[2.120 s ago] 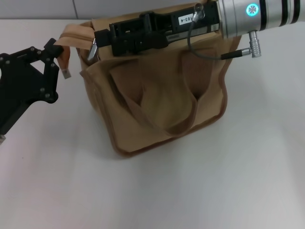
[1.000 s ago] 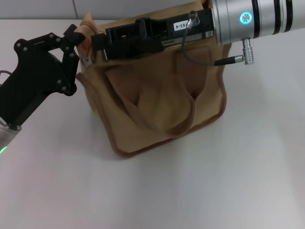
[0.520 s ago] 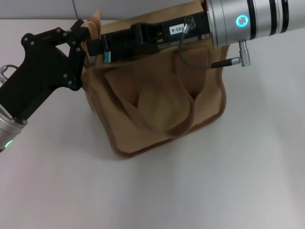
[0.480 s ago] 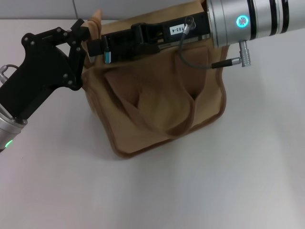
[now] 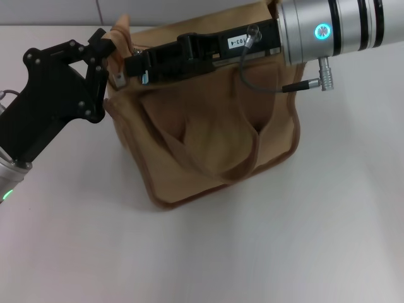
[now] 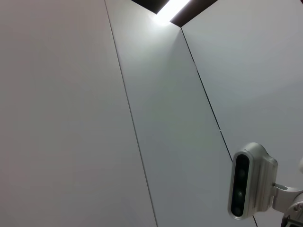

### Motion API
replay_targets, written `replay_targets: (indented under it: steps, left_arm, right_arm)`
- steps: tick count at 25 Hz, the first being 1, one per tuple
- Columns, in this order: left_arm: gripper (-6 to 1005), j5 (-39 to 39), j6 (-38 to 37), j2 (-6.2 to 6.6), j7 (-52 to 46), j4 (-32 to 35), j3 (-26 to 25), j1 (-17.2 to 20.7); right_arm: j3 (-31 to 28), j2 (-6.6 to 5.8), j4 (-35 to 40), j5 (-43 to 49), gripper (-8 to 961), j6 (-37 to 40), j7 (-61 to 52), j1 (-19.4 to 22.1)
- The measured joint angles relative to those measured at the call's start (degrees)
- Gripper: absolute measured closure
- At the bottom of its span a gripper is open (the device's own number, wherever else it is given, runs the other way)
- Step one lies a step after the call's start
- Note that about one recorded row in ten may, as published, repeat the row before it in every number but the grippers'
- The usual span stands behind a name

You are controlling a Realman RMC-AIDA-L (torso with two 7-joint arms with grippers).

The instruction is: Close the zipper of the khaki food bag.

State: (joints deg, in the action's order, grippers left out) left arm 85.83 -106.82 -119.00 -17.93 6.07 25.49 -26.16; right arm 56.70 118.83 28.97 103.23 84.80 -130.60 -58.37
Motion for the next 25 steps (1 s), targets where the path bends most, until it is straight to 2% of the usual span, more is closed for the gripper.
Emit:
replay_targets:
  steps: [4,9,15,17,25]
  left_arm:
    - [1000,0.0,-0.2,-0.02,0.1,0.0,0.0,0.3]
    - [1001,0.2,-0.3,-0.09,0.0,-0.1,0.0,0.3]
    - [1001,0.3,-0.3,-0.09,0.3,-0.9,0.0,0.1]
    - [1001,0.3,-0.4,-0.09,0.4,-1.0,0.0,0.1]
    - [1001,0.3,-0.5,-0.09,0.5,-1.0,0.0,0.2]
  right_arm:
    - [0.6,0.00,0.0,0.1,325,-0.8,0.0,0.0]
    - [1.2,0.00,-0.1,0.1,577,-1.4,0.0,-0.1]
    - [2.1,0.08,-0.2,0.1,599,-2.7,-0.2,-0.4]
    - [2.7,0.14,-0.2,0.0,757,-3.5,-0.4,-0.5]
    - [2.8,0.25,0.0,-0.2,833,-4.3,0.2,-0.5]
